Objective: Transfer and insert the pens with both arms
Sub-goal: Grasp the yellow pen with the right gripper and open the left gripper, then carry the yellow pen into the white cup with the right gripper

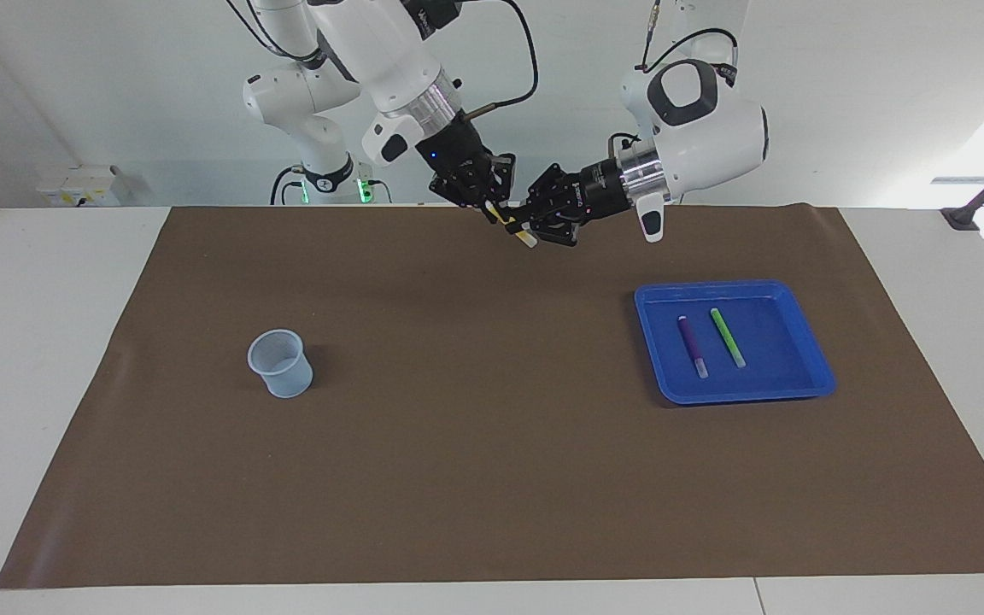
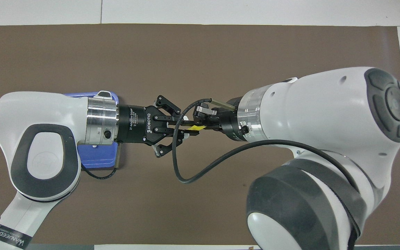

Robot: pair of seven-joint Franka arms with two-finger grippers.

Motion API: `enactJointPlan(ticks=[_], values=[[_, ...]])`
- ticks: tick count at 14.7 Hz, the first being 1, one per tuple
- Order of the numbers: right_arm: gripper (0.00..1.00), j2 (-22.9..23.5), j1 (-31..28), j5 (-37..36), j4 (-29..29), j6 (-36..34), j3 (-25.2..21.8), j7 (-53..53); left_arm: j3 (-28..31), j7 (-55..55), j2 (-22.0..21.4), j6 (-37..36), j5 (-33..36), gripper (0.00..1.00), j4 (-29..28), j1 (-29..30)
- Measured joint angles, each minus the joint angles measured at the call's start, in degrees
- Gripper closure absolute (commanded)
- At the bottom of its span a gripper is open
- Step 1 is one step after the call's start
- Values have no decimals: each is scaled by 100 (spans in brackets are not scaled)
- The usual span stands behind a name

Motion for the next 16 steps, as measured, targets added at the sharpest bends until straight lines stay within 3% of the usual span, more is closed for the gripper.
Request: enactJointPlan(ticks=[7,13,16], values=[[100,-9,-181,-710,-39,-277,-40,-136,3,3,-28,164,-39,0,-2,-7],[100,-209,-986,-1734,-598,-596,-73,-2098,10,1,-39,203,-43,0,-2,-5],[100,-296,-1675,-2048,-827,-590,-88,-3430,52,7,-39,215,74,0,-10,50]])
